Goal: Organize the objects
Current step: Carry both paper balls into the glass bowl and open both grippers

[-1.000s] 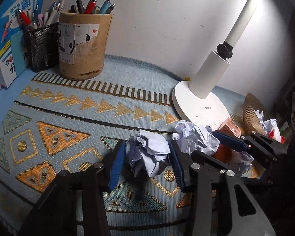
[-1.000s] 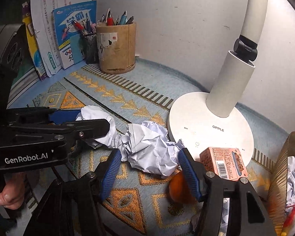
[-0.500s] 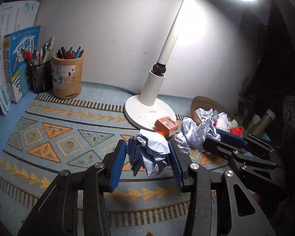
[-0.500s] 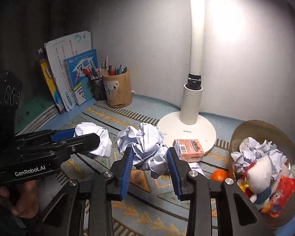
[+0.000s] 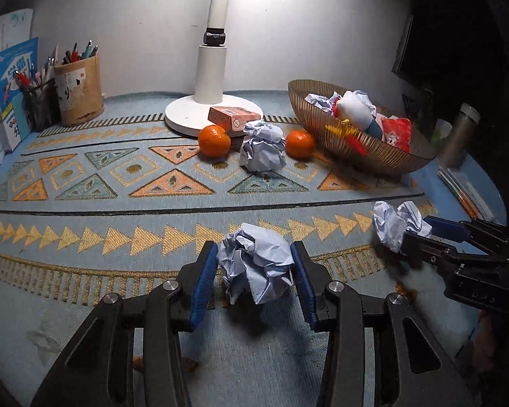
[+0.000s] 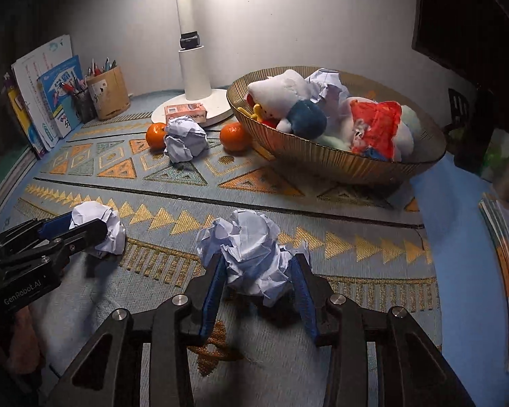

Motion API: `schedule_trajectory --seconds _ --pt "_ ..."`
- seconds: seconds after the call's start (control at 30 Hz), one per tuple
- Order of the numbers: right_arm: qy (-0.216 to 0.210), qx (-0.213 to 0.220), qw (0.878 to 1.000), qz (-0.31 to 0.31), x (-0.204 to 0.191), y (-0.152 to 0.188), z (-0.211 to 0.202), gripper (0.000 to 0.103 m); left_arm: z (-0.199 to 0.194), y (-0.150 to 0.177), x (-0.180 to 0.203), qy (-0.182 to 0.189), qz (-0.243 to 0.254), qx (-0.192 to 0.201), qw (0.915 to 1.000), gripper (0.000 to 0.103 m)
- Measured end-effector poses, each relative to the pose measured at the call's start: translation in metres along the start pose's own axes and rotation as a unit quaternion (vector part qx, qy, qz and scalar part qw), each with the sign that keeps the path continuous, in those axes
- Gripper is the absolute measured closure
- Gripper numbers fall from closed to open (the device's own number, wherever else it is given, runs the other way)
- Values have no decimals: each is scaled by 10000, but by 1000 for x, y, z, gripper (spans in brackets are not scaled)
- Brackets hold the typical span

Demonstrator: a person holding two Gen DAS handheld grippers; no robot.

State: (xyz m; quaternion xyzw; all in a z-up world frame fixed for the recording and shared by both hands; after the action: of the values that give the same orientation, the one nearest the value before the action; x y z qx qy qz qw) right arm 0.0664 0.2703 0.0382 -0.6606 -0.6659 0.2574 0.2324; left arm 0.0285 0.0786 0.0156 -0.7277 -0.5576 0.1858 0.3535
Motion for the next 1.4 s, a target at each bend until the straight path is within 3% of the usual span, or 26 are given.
schedule_trajectory --seconds 0.03,0.07,0.23,0.53,0.6,0.73,0.87,0.93,1.07,1.17,1.23,1.4 --pt "-108 4 9999 -3 0 1 -3 38 0 0 1 -11 23 -8 10000 62" --pt "-227 64 9997 -21 0 1 -7 35 -1 0 2 -19 40 15 10000 61" --pt "-497 113 9987 84 13 9 -18 30 0 -1 -6 152 -163 -18 9997 61" --pt "-951 -152 9931 664 25 -1 13 29 0 0 -6 151 -201 -16 9997 59" --pt "-1177 -349 9894 778 26 -4 24 29 0 0 -7 171 -224 -21 9996 59" --pt "-1062 -251 9924 573 16 -5 23 49 0 0 -5 153 -194 -17 9997 59" --pt "-1107 27 9926 496 14 -2 4 50 -2 -2 0 122 -100 0 9999 60" --pt "-1104 135 9924 532 18 -5 -9 50 -4 -7 7 341 -94 -27 9994 60" --pt "-827 746 9919 606 40 -37 -48 50 -20 -52 32 861 26 375 9956 60" --pt "-277 1191 9883 913 72 -73 -63 49 -16 -98 52 1284 115 596 9899 60" --pt "93 1265 9829 1336 100 -96 -58 49 -2 -127 65 1383 179 657 9881 60" --pt "-46 1159 9707 2104 153 -144 -24 49 44 -182 86 1569 120 660 9853 60"
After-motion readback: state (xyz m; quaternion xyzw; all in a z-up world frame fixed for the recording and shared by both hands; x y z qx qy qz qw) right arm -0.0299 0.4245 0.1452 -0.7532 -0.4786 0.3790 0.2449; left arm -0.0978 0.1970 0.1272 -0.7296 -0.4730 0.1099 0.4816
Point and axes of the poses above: each gripper's, at about its wrist camera, not at the fingertips, and z roughly the way its jaws point, x to its right, y to its underside, the point moved 1 cm from there along z, roughly the way its jaws point, and after that the axes turned 1 degree about z, right-handed, at the moved point
